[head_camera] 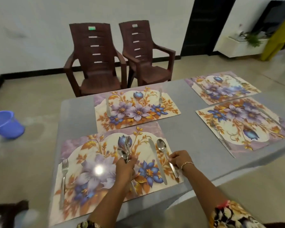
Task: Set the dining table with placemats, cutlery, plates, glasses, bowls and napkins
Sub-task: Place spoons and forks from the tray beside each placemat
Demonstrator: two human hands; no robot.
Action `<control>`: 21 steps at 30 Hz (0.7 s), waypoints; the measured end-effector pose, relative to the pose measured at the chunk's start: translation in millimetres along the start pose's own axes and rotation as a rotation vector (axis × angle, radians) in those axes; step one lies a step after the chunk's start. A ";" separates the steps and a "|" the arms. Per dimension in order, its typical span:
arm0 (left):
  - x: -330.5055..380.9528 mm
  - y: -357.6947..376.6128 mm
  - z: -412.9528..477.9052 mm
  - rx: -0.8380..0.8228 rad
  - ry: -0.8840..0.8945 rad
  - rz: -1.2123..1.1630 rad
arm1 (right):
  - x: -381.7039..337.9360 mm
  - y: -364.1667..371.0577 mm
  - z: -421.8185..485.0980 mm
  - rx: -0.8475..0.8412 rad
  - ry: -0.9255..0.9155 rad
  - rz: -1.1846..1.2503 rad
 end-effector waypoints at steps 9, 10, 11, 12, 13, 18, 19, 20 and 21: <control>-20.3 -10.1 -4.0 0.089 -0.096 0.063 | -0.9 9.2 12.3 -0.049 -0.028 -0.161; -21.9 -8.3 -4.1 0.086 -0.105 0.064 | -2.5 10.4 12.6 -0.052 -0.041 -0.198; -20.8 -6.0 -5.8 0.084 -0.102 0.056 | -3.7 11.4 12.7 -0.052 -0.054 -0.230; -21.3 -3.9 -5.9 0.089 -0.101 0.033 | -4.4 12.7 13.0 -0.054 -0.067 -0.257; -20.8 -2.3 -7.2 0.095 -0.096 0.011 | -5.1 13.4 12.9 -0.054 -0.078 -0.276; -21.3 7.9 -6.1 0.087 -0.042 -0.008 | -12.4 10.4 9.1 -0.042 -0.149 -0.332; -20.4 12.5 -7.4 0.071 -0.043 -0.004 | -13.8 8.6 7.7 -0.040 -0.161 -0.317; -21.6 20.2 -8.2 0.036 -0.056 -0.016 | -15.3 6.7 5.4 -0.043 -0.174 -0.297; -20.6 31.3 -10.9 -0.018 -0.064 -0.058 | -16.1 4.8 3.1 -0.052 -0.180 -0.264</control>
Point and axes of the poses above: each hand's wrist, its own z-axis towards the middle knuckle, its own y-axis out of the palm, x = y × z, the point moved 10 cm from there along z, towards the middle knuckle, and after that the axes turned 13 degrees about z, right-handed, at the moved point
